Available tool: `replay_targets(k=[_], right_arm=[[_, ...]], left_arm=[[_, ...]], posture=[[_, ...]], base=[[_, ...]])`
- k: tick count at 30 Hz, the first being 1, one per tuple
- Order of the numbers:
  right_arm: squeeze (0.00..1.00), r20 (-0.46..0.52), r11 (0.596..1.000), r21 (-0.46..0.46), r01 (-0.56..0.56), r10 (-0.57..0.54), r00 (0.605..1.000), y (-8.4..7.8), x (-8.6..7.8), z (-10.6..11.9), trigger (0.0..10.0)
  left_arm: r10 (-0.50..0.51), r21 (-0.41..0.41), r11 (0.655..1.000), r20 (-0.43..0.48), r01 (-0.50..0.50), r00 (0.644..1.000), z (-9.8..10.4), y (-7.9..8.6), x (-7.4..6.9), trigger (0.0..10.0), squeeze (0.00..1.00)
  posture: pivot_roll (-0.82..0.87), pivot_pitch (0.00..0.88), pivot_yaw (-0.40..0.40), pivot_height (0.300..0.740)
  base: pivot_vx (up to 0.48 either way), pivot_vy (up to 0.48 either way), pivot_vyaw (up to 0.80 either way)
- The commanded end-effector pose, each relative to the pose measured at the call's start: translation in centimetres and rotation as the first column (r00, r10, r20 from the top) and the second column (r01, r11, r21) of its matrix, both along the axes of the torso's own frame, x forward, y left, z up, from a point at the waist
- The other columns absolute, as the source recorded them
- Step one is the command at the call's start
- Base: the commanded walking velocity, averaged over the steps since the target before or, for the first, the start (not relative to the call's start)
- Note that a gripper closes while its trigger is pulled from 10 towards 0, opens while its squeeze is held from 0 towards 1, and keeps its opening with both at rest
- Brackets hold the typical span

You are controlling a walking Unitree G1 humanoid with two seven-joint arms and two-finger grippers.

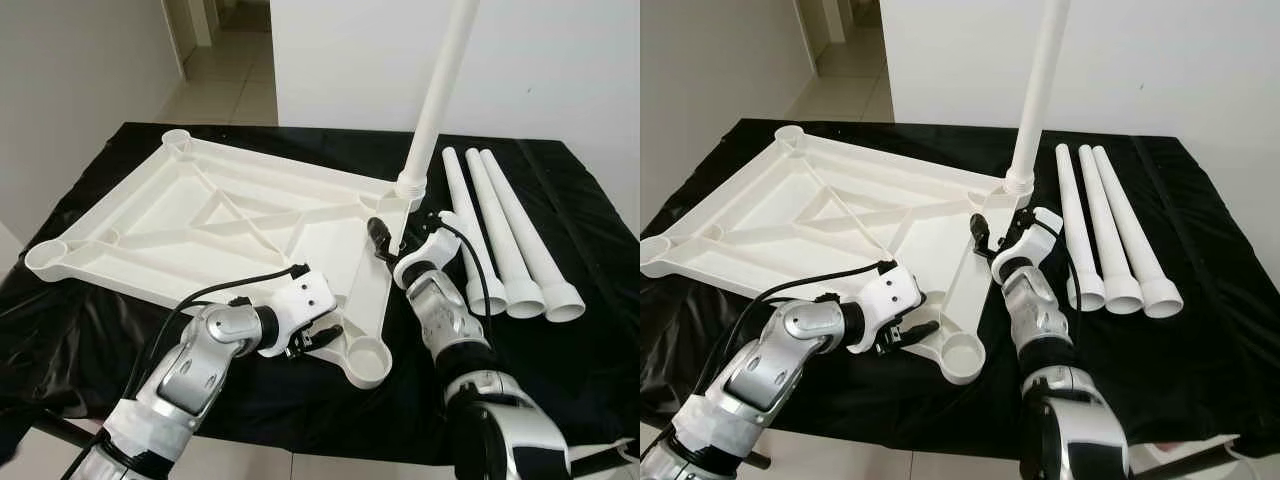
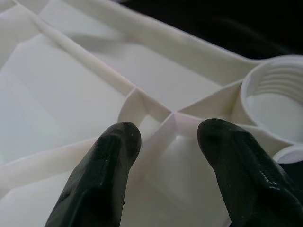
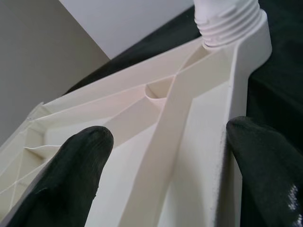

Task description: Building children table

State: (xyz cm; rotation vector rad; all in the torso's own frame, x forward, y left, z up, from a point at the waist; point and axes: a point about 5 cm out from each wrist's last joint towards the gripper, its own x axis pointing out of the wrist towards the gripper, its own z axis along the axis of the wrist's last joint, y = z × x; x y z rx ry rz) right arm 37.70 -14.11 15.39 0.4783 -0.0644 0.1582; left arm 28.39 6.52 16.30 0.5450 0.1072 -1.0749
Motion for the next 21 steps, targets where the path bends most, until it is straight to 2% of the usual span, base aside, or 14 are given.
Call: replay_targets(k=[1,3,5,6,8,14,18,21], right_arm=[[0.00,0.057,1.000,-0.028,-0.009,0.011,0.998,0.5,-0.3,0.7,10.0],[0.00,0.072,0.999,-0.036,0.005,-0.002,0.997,0.3,-0.5,0.8,10.0],[0.00,0.156,0.995,-0.073,0.064,-0.052,0.986,-0.2,-1.3,1.7,10.0],[0.00,0.156,0.995,-0.073,0.064,-0.052,0.986,-0.2,-1.3,1.7,10.0],[0.00,0.251,0.978,-0.153,0.142,-0.100,0.963,-0.6,-2.6,2.7,10.0],[0.00,0.248,0.971,-0.182,0.157,-0.109,0.963,-0.9,-3.5,2.5,10.0],[0.00,0.264,0.957,-0.216,0.194,-0.134,0.955,-1.6,-4.4,2.6,10.0],[0.00,0.298,0.922,-0.283,0.263,-0.177,0.938,-2.5,-5.0,3.0,10.0]], left_arm=[[-0.016,-0.035,0.999,0.035,0.017,0.999,0.6,-0.4,-0.3,10.0,0.00],[-0.019,-0.041,0.999,0.036,0.020,0.999,0.7,-0.6,-0.3,10.0,0.00],[-0.012,-0.083,0.996,0.045,0.015,0.999,1.2,-1.2,-0.2,10.0,0.00],[-0.012,-0.083,0.996,0.045,0.015,0.999,1.2,-1.2,-0.2,10.0,0.00],[-0.009,-0.109,0.994,0.060,0.016,0.998,1.7,-1.5,-0.1,10.0,0.00],[-0.018,-0.122,0.992,0.060,0.025,0.998,1.9,-1.5,-0.2,10.0,0.00],[-0.001,-0.151,0.988,0.068,0.011,0.998,2.4,-1.2,-0.1,10.0,0.00],[0.014,-0.194,0.981,0.080,0.002,0.997,3.2,-0.8,0.1,10.0,0.00]], posture=[[0.04,0.100,0.036,0.740],[0.04,0.099,0.035,0.740],[0.03,0.094,0.034,0.740],[0.03,0.094,0.034,0.740],[0.03,0.094,0.034,0.740],[0.03,0.092,0.035,0.740],[0.02,0.084,0.031,0.740],[0.02,0.079,0.030,0.740]], base=[[0.000,0.000,0.00],[0.000,0.000,0.00],[0.000,0.000,0.00],[0.000,0.000,0.00],[0.000,0.000,0.00],[0.000,0.000,0.00],[0.000,0.000,0.00],[0.000,0.000,0.00]])
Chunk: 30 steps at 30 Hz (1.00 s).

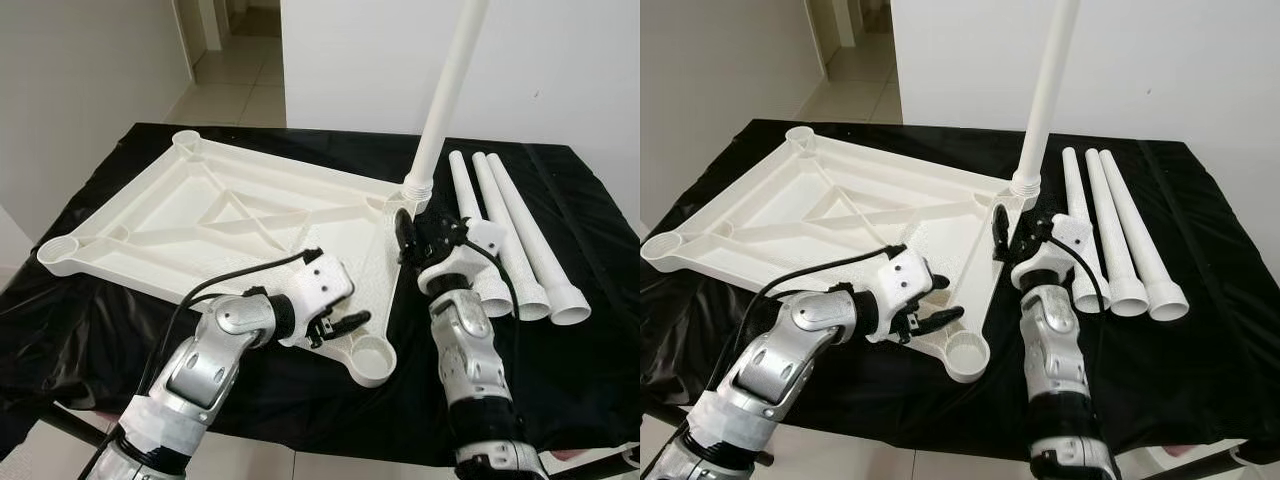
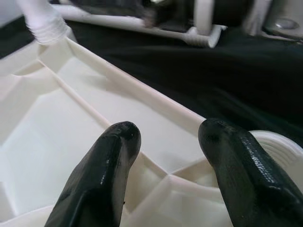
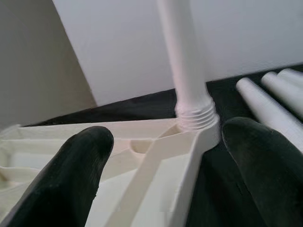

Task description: Building children table

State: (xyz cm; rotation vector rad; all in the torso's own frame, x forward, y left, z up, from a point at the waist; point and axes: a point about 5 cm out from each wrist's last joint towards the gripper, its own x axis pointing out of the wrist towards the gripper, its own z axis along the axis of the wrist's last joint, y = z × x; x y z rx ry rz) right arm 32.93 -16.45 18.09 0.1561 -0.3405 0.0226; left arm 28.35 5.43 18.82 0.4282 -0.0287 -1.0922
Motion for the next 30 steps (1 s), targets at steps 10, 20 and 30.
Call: replay_targets(k=[10,20,30], right_arm=[[0.00,0.031,0.985,-0.092,0.149,-0.147,0.989,-2.8,-1.2,1.2,10.0],[0.00,0.027,0.972,-0.155,0.174,-0.172,0.985,-4.4,-2.6,1.4,10.0],[0.00,0.029,0.965,-0.193,0.180,-0.178,0.984,-5.3,-3.8,1.7,10.0]], left_arm=[[-0.050,-0.010,0.999,-0.049,0.050,0.998,-0.3,2.4,-1.6,10.0,0.00],[-0.085,0.082,0.992,-0.093,0.093,0.992,-2.1,3.5,-2.0,10.0,0.00],[-0.114,0.162,0.978,-0.122,0.134,0.986,-4.1,3.4,-1.6,10.0,0.00]], posture=[[0.01,0.072,0.021,0.740],[0.00,0.077,0.022,0.740],[-0.03,0.080,0.036,0.740]], base=[[0.000,0.000,0.00],[0.000,0.000,0.00],[0.000,0.000,0.00]])
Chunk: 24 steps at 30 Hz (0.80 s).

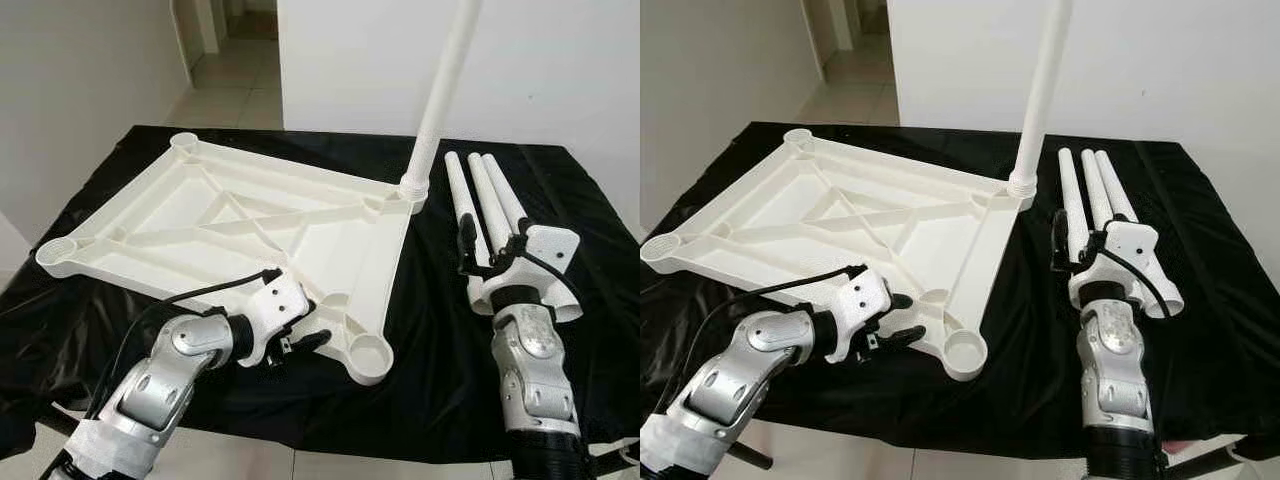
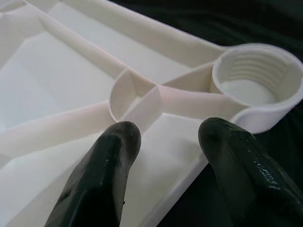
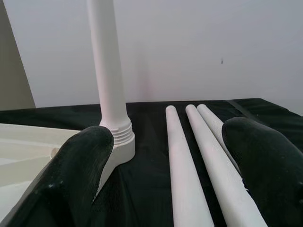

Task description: Building children table

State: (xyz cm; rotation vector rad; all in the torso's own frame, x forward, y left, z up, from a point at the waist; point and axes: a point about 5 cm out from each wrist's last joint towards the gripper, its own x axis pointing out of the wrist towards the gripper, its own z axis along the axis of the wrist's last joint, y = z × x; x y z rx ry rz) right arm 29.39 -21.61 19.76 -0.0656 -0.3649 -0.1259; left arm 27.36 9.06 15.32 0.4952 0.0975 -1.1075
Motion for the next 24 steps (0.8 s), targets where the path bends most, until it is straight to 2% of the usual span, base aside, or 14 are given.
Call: replay_targets(k=[1,12,15,17,19,24], right_arm=[[0.00,-0.006,1.000,-0.009,0.001,-0.002,1.000,-0.2,-0.4,0.1,10.0],[0.00,-0.020,1.000,-0.021,0.007,-0.008,1.000,-0.2,-0.7,0.2,10.0],[0.00,-0.023,1.000,-0.021,0.008,-0.009,1.000,-0.3,-0.8,0.2,10.0],[0.00,-0.032,1.000,-0.023,0.007,-0.008,0.999,-0.3,-0.8,0.1,10.0],[0.00,-0.036,1.000,-0.023,0.006,-0.007,0.999,-0.3,-0.9,0.0,10.0],[0.00,-0.042,1.000,-0.021,0.000,-0.001,0.999,-0.1,-0.9,-0.1,10.0]], left_arm=[[-0.141,0.061,0.988,-0.066,0.145,0.988,-1.0,-0.3,-0.6,10.0,0.00],[-0.189,0.094,0.976,-0.098,0.198,0.977,-1.9,-0.3,-0.6,10.0,0.00],[-0.194,0.080,0.976,-0.106,0.203,0.975,-1.7,-0.2,-0.6,10.0,0.00],[-0.206,0.006,0.978,-0.125,0.208,0.971,-0.8,0.0,-0.7,10.0,0.00],[-0.212,-0.020,0.977,-0.133,0.211,0.968,-0.5,0.0,-0.7,10.0,0.00],[-0.237,-0.022,0.971,-0.159,0.236,0.959,-0.9,0.0,-1.3,10.0,0.00]], posture=[[-0.04,0.079,0.038,0.740],[-0.05,0.077,0.040,0.740],[-0.05,0.077,0.041,0.740],[-0.05,0.078,0.041,0.740],[-0.05,0.078,0.041,0.740],[-0.04,0.078,0.040,0.740]], base=[[0.000,0.000,0.00],[0.000,0.000,0.00],[0.000,0.000,0.00],[0.000,0.000,0.00],[0.000,0.000,0.00],[0.000,0.000,0.00]])
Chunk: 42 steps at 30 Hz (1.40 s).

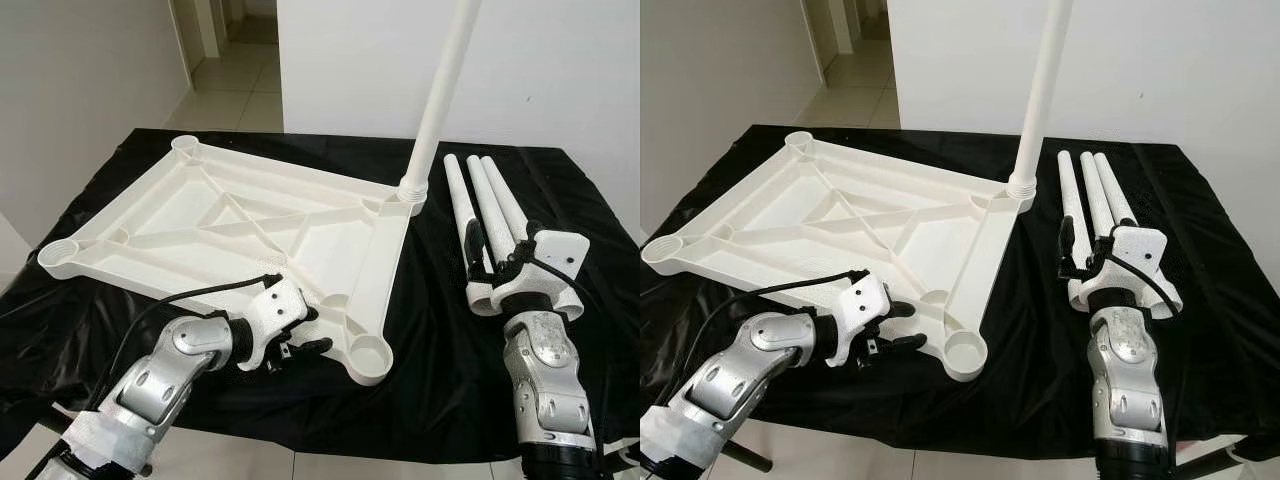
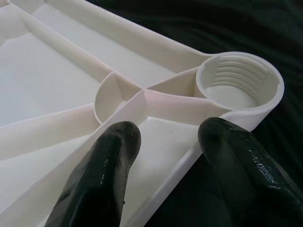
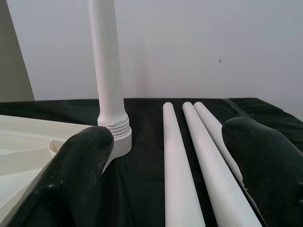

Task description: Building children table

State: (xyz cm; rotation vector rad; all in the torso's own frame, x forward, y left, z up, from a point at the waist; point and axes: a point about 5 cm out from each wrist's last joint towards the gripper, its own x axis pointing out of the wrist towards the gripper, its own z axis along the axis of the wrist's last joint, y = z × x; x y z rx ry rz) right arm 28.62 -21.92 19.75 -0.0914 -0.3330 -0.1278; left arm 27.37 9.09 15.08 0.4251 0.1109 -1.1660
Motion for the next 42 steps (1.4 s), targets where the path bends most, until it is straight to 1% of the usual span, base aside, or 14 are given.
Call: replay_targets(k=[1,6,8,13,14,15,18,27,31,33,34,35,38,42], right_arm=[[0.00,-0.009,1.000,0.003,-0.010,0.010,1.000,0.3,0.0,-0.1,10.0],[0.00,-0.012,1.000,-0.002,-0.031,0.031,0.999,0.5,0.0,0.0,10.0],[0.00,-0.021,0.997,-0.007,-0.072,0.072,0.997,0.9,-0.2,-0.1,10.0],[0.00,-0.030,0.992,-0.006,-0.126,0.125,0.992,1.4,-0.5,-0.1,10.0],[0.00,-0.036,0.987,-0.004,-0.160,0.159,0.987,1.7,-0.7,-0.1,10.0],[0.00,-0.036,0.987,-0.004,-0.160,0.159,0.987,1.7,-0.7,-0.1,10.0],[0.00,-0.046,0.970,0.029,-0.241,0.243,0.969,2.3,-1.3,0.2,10.0],[0.00,-0.054,0.969,0.024,-0.247,0.248,0.967,2.2,-1.8,0.2,10.0],[0.00,-0.058,0.968,0.029,-0.249,0.251,0.966,2.2,-2.1,0.2,10.0],[0.00,-0.058,0.968,0.029,-0.249,0.251,0.966,2.2,-2.1,0.2,10.0],[0.00,-0.063,0.968,0.032,-0.250,0.252,0.966,2.2,-2.2,0.2,10.0],[0.00,-0.066,0.967,0.034,-0.251,0.253,0.965,2.2,-2.3,0.2,10.0],[0.00,-0.072,0.967,0.037,-0.252,0.254,0.965,2.2,-2.4,0.2,10.0],[0.00,-0.075,0.968,0.037,-0.250,0.252,0.965,2.2,-2.4,0.1,10.0]], left_arm=[[-0.201,0.026,0.978,-0.108,0.205,0.974,-0.8,-0.1,-1.4,10.0,0.00],[-0.207,0.036,0.977,-0.106,0.212,0.973,-1.1,-0.1,-1.4,10.0,0.00],[-0.214,0.083,0.972,-0.092,0.222,0.973,-1.7,-0.2,-1.4,10.0,0.00],[-0.214,0.127,0.967,-0.076,0.222,0.974,-2.3,-0.3,-1.3,10.0,0.00],[-0.210,0.139,0.966,-0.071,0.218,0.975,-2.5,-0.4,-1.2,10.0,0.00],[-0.210,0.139,0.966,-0.071,0.218,0.975,-2.5,-0.4,-1.2,10.0,0.00],[-0.191,0.161,0.967,-0.050,0.196,0.980,-2.6,-0.6,-0.3,10.0,0.00],[-0.205,0.152,0.967,-0.015,0.205,0.979,-2.3,-2.0,0.7,10.0,0.00],[-0.186,0.146,0.972,0.000,0.184,0.983,-2.1,-3.0,1.7,10.0,0.00],[-0.186,0.146,0.972,0.000,0.184,0.983,-2.1,-3.0,1.7,10.0,0.00],[-0.168,0.138,0.976,-0.001,0.167,0.986,-2.1,-3.1,2.2,9.2,0.00],[-0.151,0.129,0.980,0.000,0.150,0.989,-2.0,-3.2,2.6,0.0,0.00],[-0.140,0.119,0.983,0.006,0.139,0.990,-1.9,-3.1,3.1,0.0,0.00],[-0.134,0.117,0.984,0.004,0.133,0.991,-1.8,-3.0,3.3,0.0,0.00]], posture=[[-0.04,0.078,0.039,0.740],[-0.04,0.078,0.038,0.740],[-0.05,0.079,0.039,0.740],[-0.05,0.081,0.041,0.740],[-0.06,0.082,0.042,0.740],[-0.06,0.082,0.042,0.740],[-0.07,0.084,0.048,0.740],[-0.09,0.081,0.055,0.740],[-0.10,0.080,0.063,0.740],[-0.10,0.080,0.063,0.740],[-0.11,0.079,0.064,0.740],[-0.11,0.079,0.066,0.740],[-0.11,0.079,0.066,0.740],[-0.11,0.078,0.069,0.740]], base=[[0.000,0.000,0.00],[0.000,0.000,0.00],[0.000,0.000,0.00],[0.000,0.000,0.00],[0.000,0.000,0.00],[0.000,0.000,0.00],[0.000,0.000,0.00],[0.000,0.000,0.00],[0.000,0.000,0.00],[0.000,0.000,0.00],[0.000,0.000,0.00],[0.000,0.000,0.00],[0.000,0.000,0.00],[0.000,0.000,0.00]])
